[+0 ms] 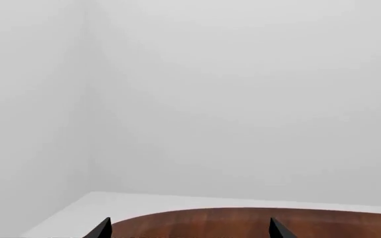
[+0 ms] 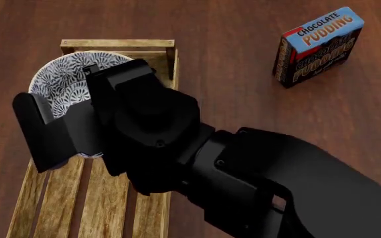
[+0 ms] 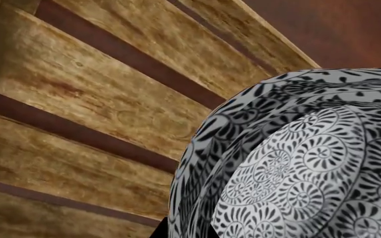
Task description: Stack the left bowl on the right bowl and place them in the tray.
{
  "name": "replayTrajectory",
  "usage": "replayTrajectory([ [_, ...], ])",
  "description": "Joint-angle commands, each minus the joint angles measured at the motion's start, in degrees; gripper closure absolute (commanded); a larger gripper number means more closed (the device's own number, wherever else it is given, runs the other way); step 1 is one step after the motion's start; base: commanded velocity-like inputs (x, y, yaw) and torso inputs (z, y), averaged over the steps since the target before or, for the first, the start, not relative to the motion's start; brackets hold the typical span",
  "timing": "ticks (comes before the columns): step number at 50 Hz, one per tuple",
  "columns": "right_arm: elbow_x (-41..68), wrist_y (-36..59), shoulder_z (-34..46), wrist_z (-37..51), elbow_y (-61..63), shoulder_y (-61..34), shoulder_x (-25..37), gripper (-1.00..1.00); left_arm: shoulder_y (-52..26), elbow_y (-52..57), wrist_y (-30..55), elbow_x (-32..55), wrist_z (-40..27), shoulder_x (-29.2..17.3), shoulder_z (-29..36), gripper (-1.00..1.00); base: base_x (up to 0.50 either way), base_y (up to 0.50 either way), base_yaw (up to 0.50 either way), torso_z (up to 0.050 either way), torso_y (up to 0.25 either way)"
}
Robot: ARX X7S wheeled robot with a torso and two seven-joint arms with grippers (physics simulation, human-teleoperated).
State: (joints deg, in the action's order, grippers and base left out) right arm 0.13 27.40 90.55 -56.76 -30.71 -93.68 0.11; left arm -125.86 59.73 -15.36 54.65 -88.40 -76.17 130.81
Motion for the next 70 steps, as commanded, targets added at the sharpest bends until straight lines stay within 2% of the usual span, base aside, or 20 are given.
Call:
replayTrajectory([
  [1, -3.14, -0.93, -0.33, -0.83, -0.34, 2.26, -0.11, 1.0, -0.49, -0.26, -0.7, -0.82, -0.25, -0.08, 1.72, -1.0, 0.0, 0.0, 0.0, 0.0, 0.0],
  [52, -5.11, -2.54, -0.31, -0.87, -0.93, 8.24, -0.11, 1.0, 6.76, -1.13, -1.46, -3.78, 0.87, -2.85, -1.96, -1.0, 0.0, 0.0, 0.0, 0.0, 0.0],
  [53, -4.96, -2.25, -0.36, -0.83, -0.82, 8.13, -0.11, -1.0, 6.79, -1.17, -1.45, -3.72, 0.91, -2.82, -2.04, -1.0, 0.0, 0.0, 0.0, 0.0, 0.0],
  [70, -3.88, -1.02, -0.44, -0.77, 2.2, 7.33, -0.11, -1.0, 6.74, -0.43, -0.58, -3.31, 0.93, -3.26, -3.08, -1.0, 0.0, 0.0, 0.0, 0.0, 0.0],
])
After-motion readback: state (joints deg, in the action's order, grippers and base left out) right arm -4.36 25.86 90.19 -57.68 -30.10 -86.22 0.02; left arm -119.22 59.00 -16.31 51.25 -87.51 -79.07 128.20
